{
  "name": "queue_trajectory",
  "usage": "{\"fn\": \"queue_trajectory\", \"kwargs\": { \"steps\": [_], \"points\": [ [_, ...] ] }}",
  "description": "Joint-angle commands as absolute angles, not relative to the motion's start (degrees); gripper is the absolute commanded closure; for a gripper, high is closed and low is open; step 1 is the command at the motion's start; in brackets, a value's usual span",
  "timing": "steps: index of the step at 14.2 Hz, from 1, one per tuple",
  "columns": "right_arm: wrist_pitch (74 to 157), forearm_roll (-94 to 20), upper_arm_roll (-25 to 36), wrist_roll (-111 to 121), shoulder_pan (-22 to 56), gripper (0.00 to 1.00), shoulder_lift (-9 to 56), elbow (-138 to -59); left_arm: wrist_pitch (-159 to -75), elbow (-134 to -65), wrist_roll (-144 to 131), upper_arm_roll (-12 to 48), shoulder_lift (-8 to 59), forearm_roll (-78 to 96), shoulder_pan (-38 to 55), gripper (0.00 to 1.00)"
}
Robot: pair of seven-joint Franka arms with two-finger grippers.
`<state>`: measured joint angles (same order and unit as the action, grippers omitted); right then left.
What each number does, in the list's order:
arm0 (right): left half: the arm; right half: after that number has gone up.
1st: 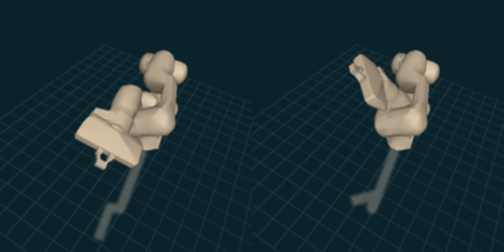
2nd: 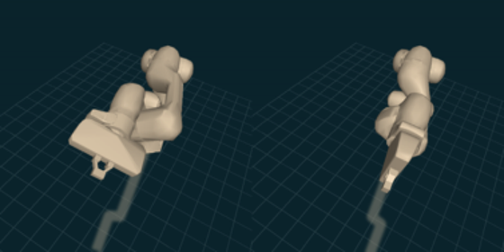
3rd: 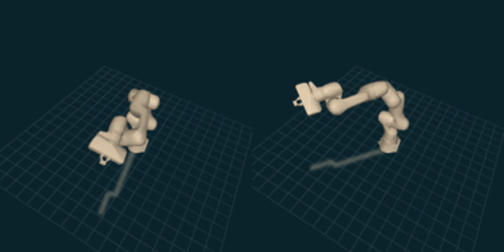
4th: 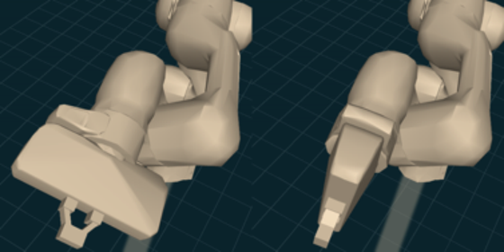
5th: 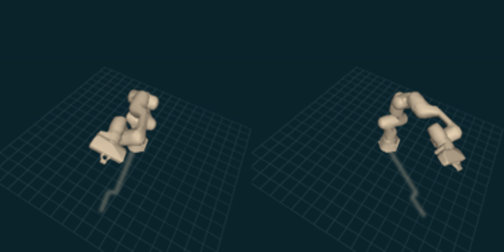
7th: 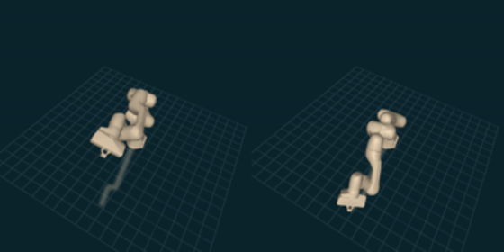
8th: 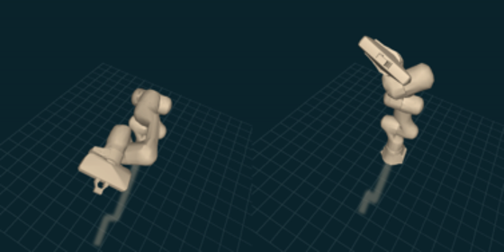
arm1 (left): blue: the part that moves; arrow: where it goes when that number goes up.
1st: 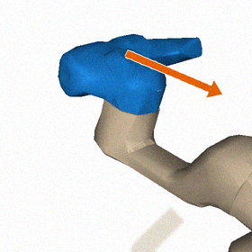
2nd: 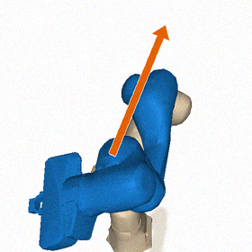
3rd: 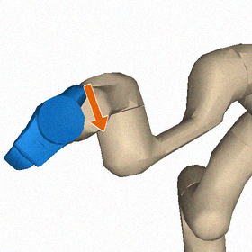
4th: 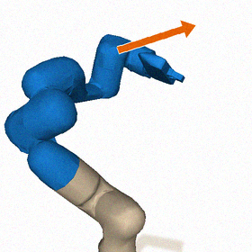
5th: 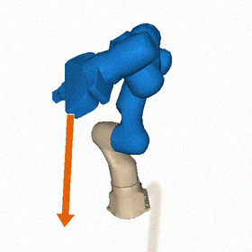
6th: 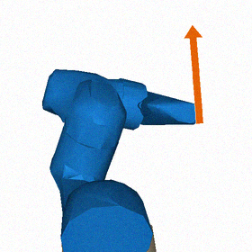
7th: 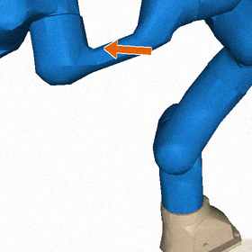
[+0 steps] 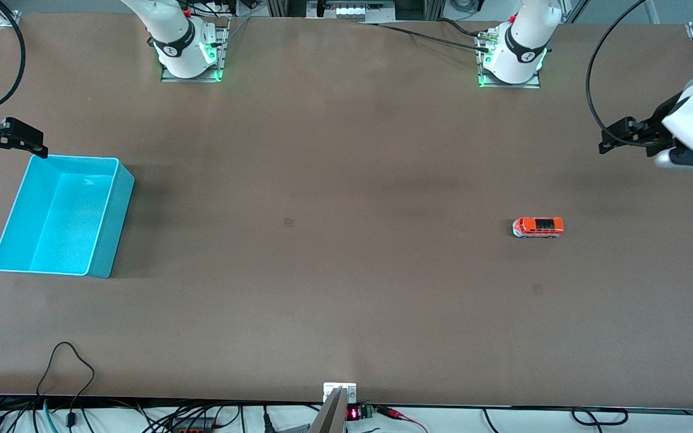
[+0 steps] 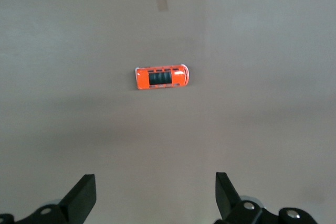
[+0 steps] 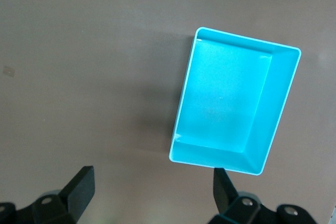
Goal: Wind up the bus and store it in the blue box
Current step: 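Move the left gripper over the orange toy bus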
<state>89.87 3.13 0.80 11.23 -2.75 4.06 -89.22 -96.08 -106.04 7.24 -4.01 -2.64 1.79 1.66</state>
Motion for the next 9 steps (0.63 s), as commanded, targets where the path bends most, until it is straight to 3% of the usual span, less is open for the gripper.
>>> {"fn": "queue_trajectory", "kwargs": {
  "steps": [1,9],
  "points": [
    [89.5,3.9,0.4,11.2,-2.9,0.0,4.4,-88.1,-96.6,-105.1,12.2,-3.8,1.7,0.8,2.3,0.0],
    [89.5,4.3,0.4,11.1,-2.9,0.0,4.4,-88.0,-104.5,-106.8,39.1,-3.4,11.5,4.7,2.4,0.0]
  ]
}}
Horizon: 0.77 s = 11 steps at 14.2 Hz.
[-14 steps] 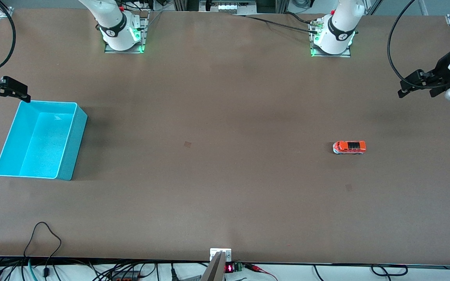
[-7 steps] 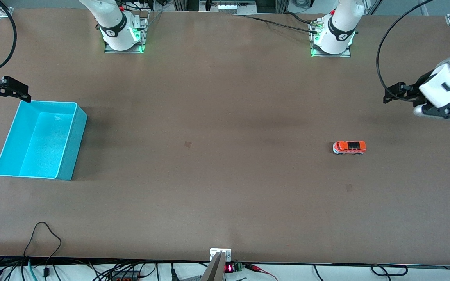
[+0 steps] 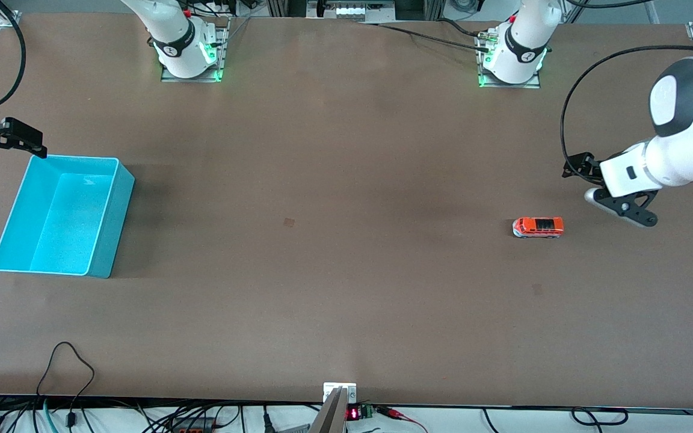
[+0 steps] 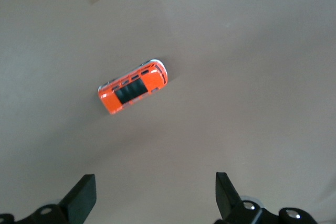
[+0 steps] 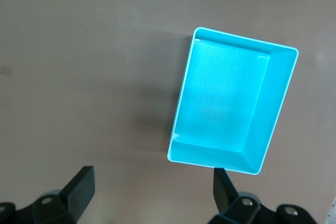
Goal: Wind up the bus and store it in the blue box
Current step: 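Move the left gripper over the orange toy bus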
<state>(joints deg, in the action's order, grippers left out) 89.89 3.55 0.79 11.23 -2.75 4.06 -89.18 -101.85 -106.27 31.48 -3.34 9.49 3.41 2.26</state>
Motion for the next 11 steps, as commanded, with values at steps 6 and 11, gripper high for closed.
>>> {"fn": "queue_trajectory", "kwargs": {
  "steps": [6,11],
  "points": [
    [89.5,4.3,0.4,11.2,-2.8,0.0,4.4,-88.0,-122.9,-118.3,63.0,-2.3,12.5,3.9,1.9,0.0],
    [89.4,4.4,0.2,11.2,-2.7,0.0,4.3,-88.0,-134.3,-122.5,78.9,-1.2,14.9,-1.6,1.8,0.0]
  ]
}}
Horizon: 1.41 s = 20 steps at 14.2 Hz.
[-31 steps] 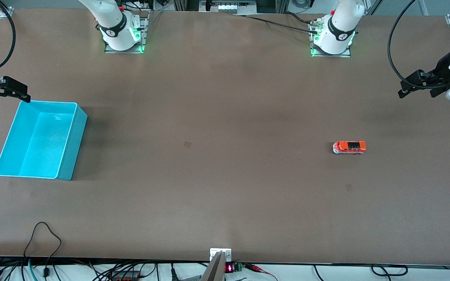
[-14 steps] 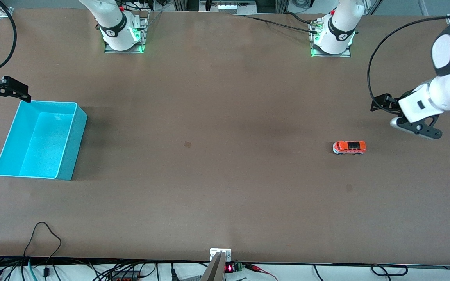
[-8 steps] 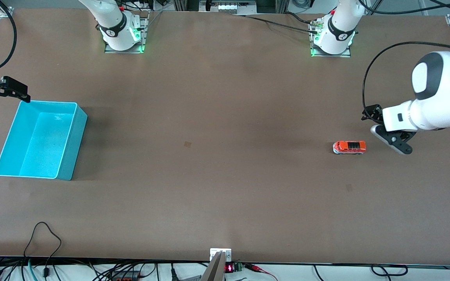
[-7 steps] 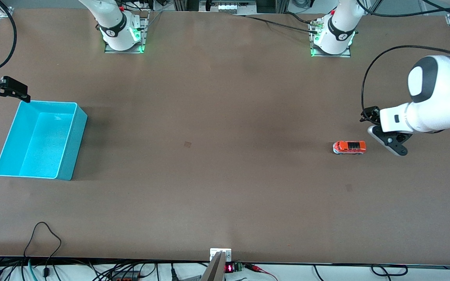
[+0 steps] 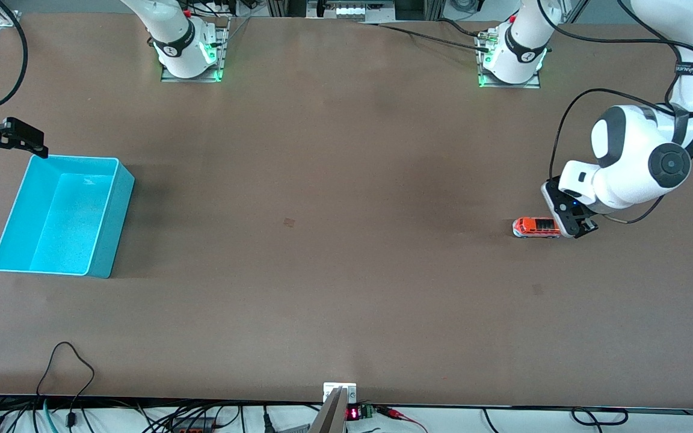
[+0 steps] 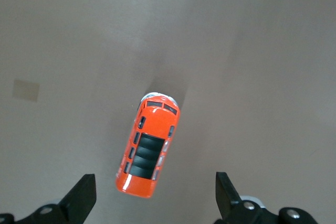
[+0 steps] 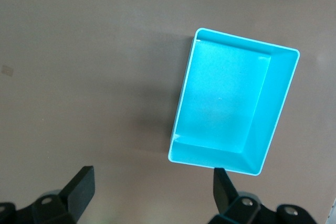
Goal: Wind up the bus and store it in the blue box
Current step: 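Lower the left gripper and grasp the orange bus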
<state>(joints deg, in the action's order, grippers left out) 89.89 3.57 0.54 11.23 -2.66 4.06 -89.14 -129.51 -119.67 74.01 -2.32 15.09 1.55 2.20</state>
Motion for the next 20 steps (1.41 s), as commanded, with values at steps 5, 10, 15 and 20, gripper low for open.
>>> {"fn": "queue_trajectory", "kwargs": {
  "steps": [5,10,15,20],
  "points": [
    [89.4,4.4,0.3,11.2,-2.8,0.0,4.3,-88.0,-142.6,-126.4,85.4,-0.8,16.0,-2.9,1.4,0.0],
    [89.4,4.3,0.3,11.1,-2.9,0.0,4.3,-88.0,-148.3,-126.5,90.6,-0.7,20.3,-3.1,0.1,0.0],
    [89.4,4.2,0.3,11.1,-2.9,0.0,4.4,-88.0,-149.6,-126.5,89.9,-0.7,22.4,-2.6,0.1,0.0],
    [89.5,4.2,0.4,11.1,-3.0,0.0,4.5,-88.0,-151.2,-126.5,89.9,-0.7,23.7,-2.4,0.1,0.04]
  ]
}}
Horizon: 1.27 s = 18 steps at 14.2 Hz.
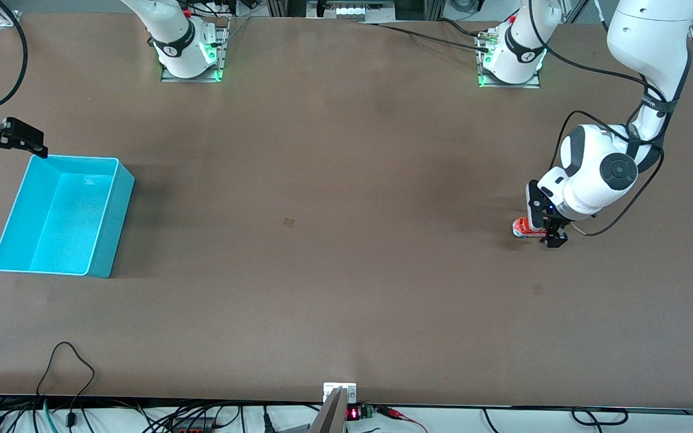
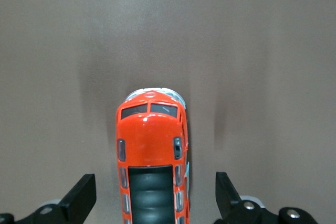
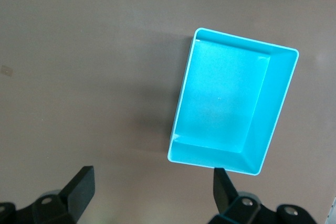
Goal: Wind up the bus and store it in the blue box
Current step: 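Lower the left gripper and grasp the orange bus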
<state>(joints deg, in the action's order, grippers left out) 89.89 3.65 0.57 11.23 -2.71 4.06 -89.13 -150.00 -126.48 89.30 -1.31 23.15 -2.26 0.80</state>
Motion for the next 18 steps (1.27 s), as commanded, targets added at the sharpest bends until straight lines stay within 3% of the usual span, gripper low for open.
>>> {"fn": "queue_trajectory", "kwargs": {
  "steps": [1,3,4,5,9,18],
  "points": [
    [89.5,4.3,0.4,11.2,-2.9,0.0,4.4,-88.0,-151.2,-126.5,90.0,-0.7,23.7,-2.4,0.1,0.11],
    [89.5,4.3,0.4,11.2,-3.0,0.0,4.5,-88.0,-151.2,-126.4,90.0,-0.6,23.7,-2.4,0.2,0.16],
    [89.5,4.3,0.4,11.2,-3.1,0.0,4.6,-88.0,-151.2,-126.3,90.0,-0.6,23.7,-2.4,0.3,0.35],
    [89.5,4.3,0.4,11.2,-3.1,0.0,4.6,-88.0,-151.3,-126.3,90.0,-0.7,23.8,-2.4,0.3,0.45],
    [89.5,4.2,0.4,11.1,-3.1,0.0,4.6,-88.0,-151.4,-126.1,90.0,-0.7,23.9,-2.4,0.3,0.7],
    [89.5,4.2,0.4,11.1,-2.9,0.0,4.6,-88.0,-150.9,-125.8,90.3,-0.7,24.8,-2.4,0.1,0.73]
  ]
}}
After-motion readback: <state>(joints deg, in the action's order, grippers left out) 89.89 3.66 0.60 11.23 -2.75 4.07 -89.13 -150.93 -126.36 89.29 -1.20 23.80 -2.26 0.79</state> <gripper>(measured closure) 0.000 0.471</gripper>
